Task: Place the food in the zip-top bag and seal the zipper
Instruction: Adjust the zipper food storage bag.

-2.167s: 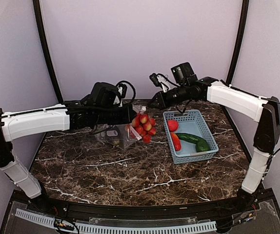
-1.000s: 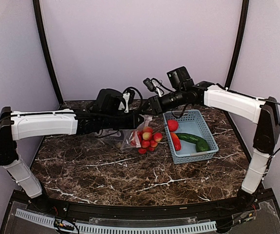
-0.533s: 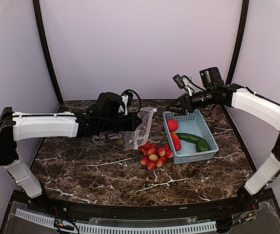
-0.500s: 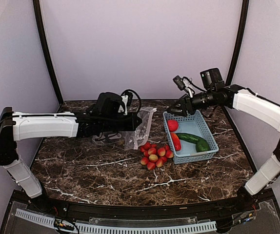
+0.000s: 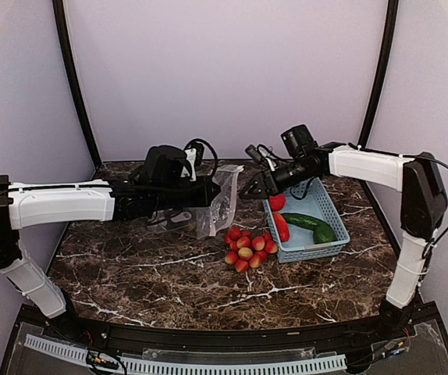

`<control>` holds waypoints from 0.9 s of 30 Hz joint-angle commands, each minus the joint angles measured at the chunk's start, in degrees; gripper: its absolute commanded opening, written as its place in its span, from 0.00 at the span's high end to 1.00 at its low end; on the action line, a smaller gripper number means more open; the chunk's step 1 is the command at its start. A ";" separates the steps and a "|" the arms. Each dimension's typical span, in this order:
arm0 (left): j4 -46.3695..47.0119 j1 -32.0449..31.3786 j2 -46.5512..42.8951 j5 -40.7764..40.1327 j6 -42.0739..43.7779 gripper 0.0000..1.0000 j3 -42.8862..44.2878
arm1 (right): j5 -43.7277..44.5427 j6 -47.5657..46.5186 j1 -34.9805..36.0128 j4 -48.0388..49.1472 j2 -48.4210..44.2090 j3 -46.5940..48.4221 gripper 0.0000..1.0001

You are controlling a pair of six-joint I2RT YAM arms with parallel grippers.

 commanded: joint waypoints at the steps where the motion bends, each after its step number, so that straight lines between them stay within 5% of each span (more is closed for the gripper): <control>1: -0.08 0.22 -3.15 -1.64 -0.44 0.99 -0.71 | -7.19 6.31 2.52 1.11 5.22 5.06 0.26; 5: -0.11 0.22 -3.71 -2.05 -0.89 0.99 -0.77 | -9.99 10.35 3.10 5.14 7.77 7.02 0.33; 9: -0.12 0.22 -3.83 -2.59 -0.56 0.99 -0.42 | -10.50 12.90 3.27 6.45 10.66 9.53 0.56; 13: -1.18 0.31 -4.05 -3.65 0.40 0.99 0.15 | -8.87 13.15 3.81 4.84 12.69 12.14 0.59; 17: -6.23 0.44 -3.88 -5.85 0.81 0.99 2.93 | -5.15 11.76 4.20 0.19 12.19 15.63 0.98; 24: -34.25 3.76 -0.21 -18.01 3.45 0.99 19.15 | 28.02 -1.58 4.17 -15.41 4.29 30.92 1.00; 27: -35.04 4.81 -2.78 -21.60 5.55 0.99 20.50 | 31.67 -2.82 4.08 -16.65 4.10 31.91 1.00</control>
